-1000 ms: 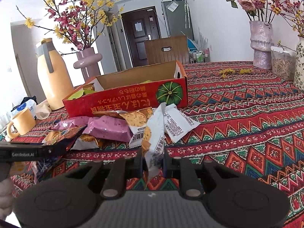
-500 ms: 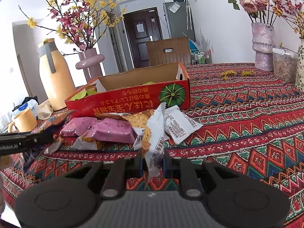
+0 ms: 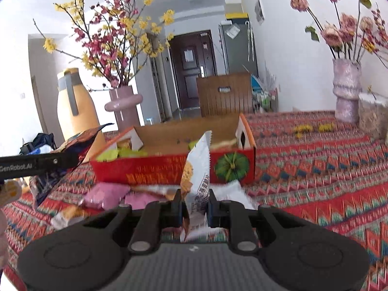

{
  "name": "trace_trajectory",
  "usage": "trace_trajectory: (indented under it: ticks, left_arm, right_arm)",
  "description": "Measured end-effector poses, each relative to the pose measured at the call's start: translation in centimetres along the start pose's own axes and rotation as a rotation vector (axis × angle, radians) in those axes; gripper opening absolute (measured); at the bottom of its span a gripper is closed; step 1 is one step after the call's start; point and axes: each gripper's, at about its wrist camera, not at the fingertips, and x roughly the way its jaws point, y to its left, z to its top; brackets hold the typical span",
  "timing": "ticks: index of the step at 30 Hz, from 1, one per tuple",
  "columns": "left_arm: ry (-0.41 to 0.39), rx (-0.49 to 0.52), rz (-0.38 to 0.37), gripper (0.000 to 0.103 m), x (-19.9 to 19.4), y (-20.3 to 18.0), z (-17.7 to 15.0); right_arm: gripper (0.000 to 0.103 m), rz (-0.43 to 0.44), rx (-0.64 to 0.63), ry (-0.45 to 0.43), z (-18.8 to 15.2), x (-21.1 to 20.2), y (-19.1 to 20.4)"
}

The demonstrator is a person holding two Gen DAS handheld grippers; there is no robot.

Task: Organize snacks
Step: 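Carry the cracker packet and chip bag into the box, opening both grippers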

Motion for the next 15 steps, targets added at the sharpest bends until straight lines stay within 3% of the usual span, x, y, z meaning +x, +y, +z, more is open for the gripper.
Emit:
trace_trajectory:
  ticks: [15]
  left_arm:
    - [-0.005, -0.031, 0.11, 0.055, 7.1, -0.1, 4.5]
  right_arm:
    - [0.017, -0.006, -0.032, -0.084, 7.9, 6.4, -0.7]
